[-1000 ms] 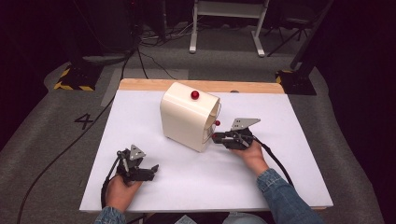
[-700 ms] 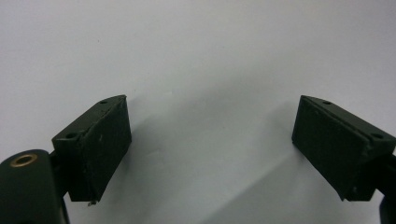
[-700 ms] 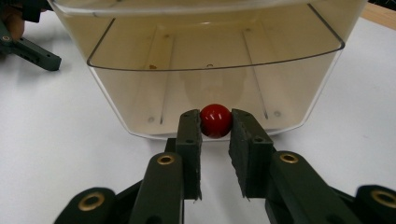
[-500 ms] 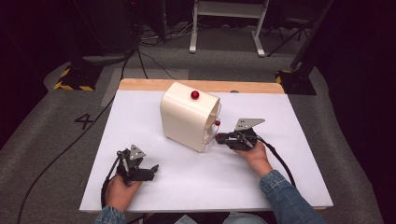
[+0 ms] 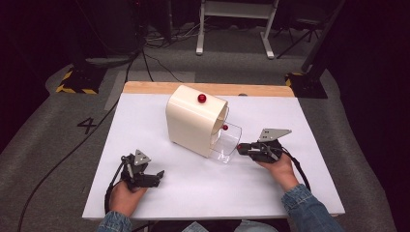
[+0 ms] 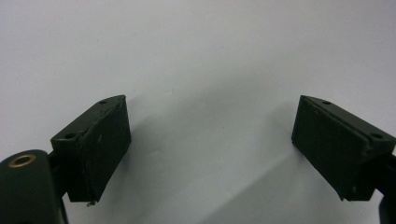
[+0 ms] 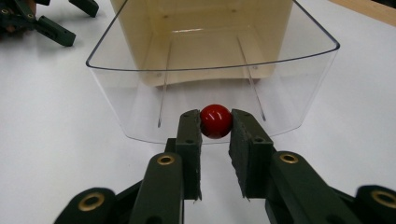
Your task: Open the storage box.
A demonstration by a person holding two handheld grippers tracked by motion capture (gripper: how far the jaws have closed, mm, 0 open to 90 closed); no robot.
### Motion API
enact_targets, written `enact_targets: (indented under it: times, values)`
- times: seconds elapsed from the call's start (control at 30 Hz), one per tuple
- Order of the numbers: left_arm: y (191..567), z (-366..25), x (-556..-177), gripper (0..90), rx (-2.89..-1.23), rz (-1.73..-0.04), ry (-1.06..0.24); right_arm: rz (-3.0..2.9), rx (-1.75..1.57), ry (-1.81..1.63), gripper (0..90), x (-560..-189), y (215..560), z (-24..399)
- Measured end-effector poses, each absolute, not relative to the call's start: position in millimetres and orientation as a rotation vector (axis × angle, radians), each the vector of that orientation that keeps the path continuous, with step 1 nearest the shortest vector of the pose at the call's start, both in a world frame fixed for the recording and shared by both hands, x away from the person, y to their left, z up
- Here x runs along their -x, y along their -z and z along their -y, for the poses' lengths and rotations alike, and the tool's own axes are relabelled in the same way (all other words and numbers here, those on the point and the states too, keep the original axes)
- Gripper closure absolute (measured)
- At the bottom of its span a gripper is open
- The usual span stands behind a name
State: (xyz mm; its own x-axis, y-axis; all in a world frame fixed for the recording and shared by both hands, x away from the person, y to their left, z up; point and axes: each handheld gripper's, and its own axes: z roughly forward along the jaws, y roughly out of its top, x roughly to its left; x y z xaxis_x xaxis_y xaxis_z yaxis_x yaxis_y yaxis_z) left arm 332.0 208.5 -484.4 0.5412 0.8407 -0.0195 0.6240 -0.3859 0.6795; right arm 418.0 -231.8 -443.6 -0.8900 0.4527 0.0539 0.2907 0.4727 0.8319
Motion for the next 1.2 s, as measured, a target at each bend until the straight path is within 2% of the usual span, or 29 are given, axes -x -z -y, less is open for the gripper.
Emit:
enact_targets:
  times: [0.8,1.0,1.2]
  values:
    - [484,-208,-332,11.9,-2.138,-1.176,-0.441,-2.601,-0.741,-1.312,72.5,-415,470,246]
    - [484,-208,-332,11.8,-2.140,-1.177,-0.439,-2.602,-0.751,-1.293,63.2,-413,473,248]
    - [484,-209,-332,11.7,-2.140,-1.177,-0.438,-2.590,-0.754,-1.291,59.4,-408,470,256]
